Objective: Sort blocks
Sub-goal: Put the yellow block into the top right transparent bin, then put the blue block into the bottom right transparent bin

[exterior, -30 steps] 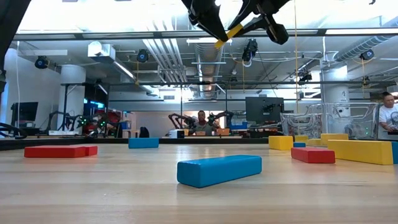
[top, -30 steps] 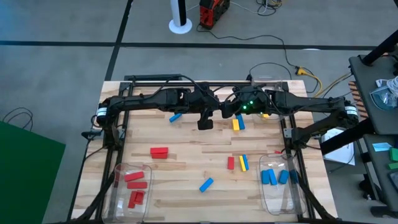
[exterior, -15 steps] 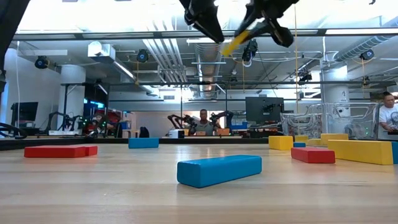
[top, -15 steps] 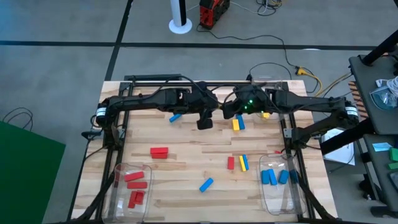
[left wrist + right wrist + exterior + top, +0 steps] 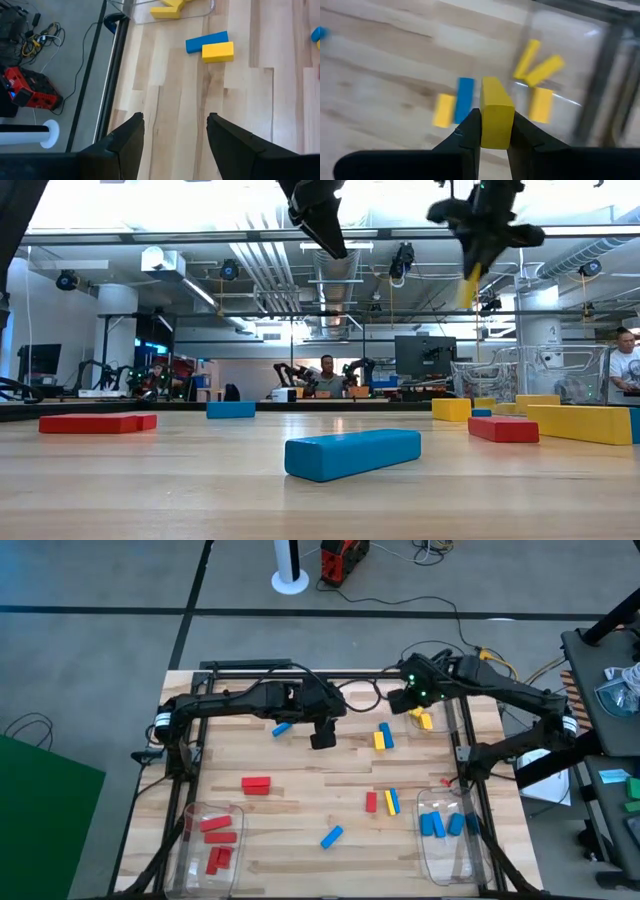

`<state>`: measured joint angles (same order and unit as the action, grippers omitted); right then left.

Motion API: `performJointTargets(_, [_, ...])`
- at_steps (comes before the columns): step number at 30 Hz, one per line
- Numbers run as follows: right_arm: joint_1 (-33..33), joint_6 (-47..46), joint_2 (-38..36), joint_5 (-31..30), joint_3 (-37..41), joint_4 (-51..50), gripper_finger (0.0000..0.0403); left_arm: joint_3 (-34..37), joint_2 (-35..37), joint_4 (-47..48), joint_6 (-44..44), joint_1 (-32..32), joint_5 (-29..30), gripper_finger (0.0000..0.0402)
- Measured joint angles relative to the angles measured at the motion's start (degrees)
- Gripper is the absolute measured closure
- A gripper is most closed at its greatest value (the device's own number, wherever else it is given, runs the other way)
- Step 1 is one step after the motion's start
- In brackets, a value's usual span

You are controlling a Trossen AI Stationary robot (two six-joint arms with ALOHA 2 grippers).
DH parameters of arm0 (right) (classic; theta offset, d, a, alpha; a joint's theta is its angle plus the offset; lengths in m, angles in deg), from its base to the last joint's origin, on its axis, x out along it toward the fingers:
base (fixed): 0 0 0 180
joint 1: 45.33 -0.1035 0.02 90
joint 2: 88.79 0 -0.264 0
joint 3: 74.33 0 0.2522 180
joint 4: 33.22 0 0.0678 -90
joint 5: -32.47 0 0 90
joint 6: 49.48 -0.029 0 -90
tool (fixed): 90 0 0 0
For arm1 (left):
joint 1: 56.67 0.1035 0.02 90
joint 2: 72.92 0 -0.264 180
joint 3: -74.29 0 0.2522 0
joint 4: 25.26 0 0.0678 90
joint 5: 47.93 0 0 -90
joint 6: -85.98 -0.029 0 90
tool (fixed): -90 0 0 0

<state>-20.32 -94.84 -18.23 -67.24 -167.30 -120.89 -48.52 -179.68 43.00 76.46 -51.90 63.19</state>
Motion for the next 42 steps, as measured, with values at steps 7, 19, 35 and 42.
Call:
performJointTargets(7, [5.7, 2.7, 0.6, -1.2, 1.3, -6.0, 0.0349, 0.0, 0.0, 2.2, 1.7, 0.0, 0.0, 0.021])
performJointTargets(19, [6.8, 2.1, 0.6, -2.4, 8.4, -6.9, 0.0336, 0.0, 0.0, 5.1, 4.1, 0.0, -0.3, 0.0209])
performJointTargets(35, [6.8, 2.1, 0.4, -0.6, 13.4, -2.4, 0.0293, 0.0, 0.0, 5.6, 5.4, 0.0, -1.1, 0.0209])
performJointTargets(42, [6.8, 2.0, 0.4, -0.4, 13.5, -1.7, 0.0258, 0.0, 0.0, 6.0, 5.6, 0.0, -1.1, 0.0209])
